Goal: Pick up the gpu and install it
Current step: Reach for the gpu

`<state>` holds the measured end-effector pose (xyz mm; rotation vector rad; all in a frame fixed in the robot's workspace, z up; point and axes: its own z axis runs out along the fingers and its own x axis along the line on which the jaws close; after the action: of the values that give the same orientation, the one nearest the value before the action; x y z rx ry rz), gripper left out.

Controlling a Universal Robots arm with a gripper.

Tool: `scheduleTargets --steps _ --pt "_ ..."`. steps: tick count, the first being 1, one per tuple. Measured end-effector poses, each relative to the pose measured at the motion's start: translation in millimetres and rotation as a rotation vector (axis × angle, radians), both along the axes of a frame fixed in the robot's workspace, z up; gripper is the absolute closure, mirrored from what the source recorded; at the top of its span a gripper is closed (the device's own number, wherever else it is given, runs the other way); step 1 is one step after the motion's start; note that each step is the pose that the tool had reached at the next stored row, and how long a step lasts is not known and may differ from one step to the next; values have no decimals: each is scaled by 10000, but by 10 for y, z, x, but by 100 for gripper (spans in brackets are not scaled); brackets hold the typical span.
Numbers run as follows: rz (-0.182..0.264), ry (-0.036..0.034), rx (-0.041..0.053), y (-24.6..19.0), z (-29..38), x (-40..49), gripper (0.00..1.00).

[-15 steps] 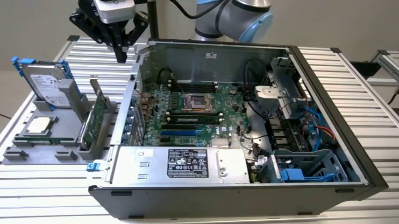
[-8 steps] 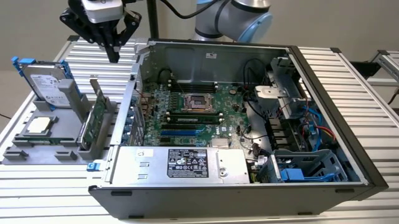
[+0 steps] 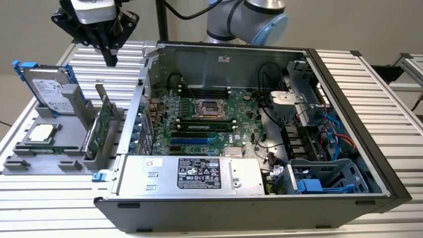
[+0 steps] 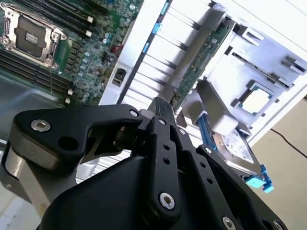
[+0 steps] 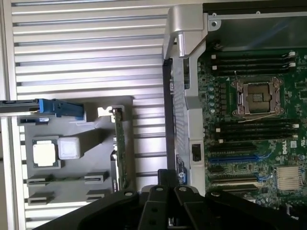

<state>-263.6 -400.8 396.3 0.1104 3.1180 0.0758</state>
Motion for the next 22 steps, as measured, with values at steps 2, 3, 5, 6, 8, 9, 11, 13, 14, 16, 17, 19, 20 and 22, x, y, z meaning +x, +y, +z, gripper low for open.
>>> scheduleTargets --steps 2,3,5,6,8,9,11,13,14,16,17,19,20,22 --pt "0 0 0 0 0 -42 100" --pt "0 0 0 -1 0 -64 100" --pt "0 0 0 -1 0 -105 100" --pt "0 0 0 -1 0 -125 100" --pt "0 0 0 -2 0 -167 100" --pt "0 0 0 -2 0 -188 100" --pt "0 0 0 -2 0 -228 100" --pt "0 0 0 -3 0 -270 100" --pt "0 0 0 -3 0 -291 100" --pt "0 0 0 -3 0 -331 100" --pt "0 0 0 -3 0 -351 100" --pt "0 0 0 -3 0 -388 100" --pt "0 0 0 -3 0 -408 100" --pt "0 0 0 -3 0 -445 100"
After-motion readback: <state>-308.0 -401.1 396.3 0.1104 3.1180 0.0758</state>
